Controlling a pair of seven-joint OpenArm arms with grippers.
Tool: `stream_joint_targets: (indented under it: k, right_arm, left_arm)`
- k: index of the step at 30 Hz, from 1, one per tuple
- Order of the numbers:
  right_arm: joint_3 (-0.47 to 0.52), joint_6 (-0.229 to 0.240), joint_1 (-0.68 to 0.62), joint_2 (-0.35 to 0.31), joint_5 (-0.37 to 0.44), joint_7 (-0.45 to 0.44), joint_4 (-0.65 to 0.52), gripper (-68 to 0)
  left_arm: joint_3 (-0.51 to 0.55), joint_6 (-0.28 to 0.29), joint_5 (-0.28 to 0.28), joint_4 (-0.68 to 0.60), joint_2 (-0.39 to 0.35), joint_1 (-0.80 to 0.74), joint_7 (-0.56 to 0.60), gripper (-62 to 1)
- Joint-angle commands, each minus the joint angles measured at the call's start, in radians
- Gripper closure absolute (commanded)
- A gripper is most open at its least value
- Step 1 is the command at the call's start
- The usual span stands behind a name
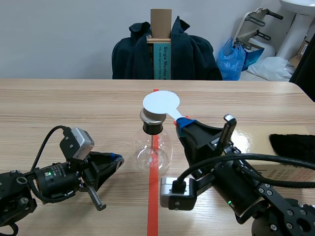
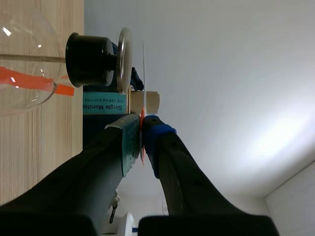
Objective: Do the electroscope experiment.
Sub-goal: 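Move the plate toward and away from the electroscope, then hold the plate still at the electroscope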
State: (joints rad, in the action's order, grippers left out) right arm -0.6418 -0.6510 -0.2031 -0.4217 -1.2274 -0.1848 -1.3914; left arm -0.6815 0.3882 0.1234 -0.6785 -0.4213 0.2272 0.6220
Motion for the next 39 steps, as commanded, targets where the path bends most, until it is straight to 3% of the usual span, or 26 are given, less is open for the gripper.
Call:
stream_joint_targets:
  k: [1, 39]
  right_arm:
    - [0.008, -0.014, 0.012, -0.005, 0.000, -0.005, -0.012, -0.8]
    - [0.008, -0.014, 0.012, -0.005, 0.000, -0.005, -0.012, -0.8]
  left_arm:
    - [0.003, -0.002, 0.006, -0.013, -0.003, 0.008, 0.014, -3.2]
    - [0.003, -0.002, 0.006, -0.013, -0.003, 0.008, 0.013, -3.2]
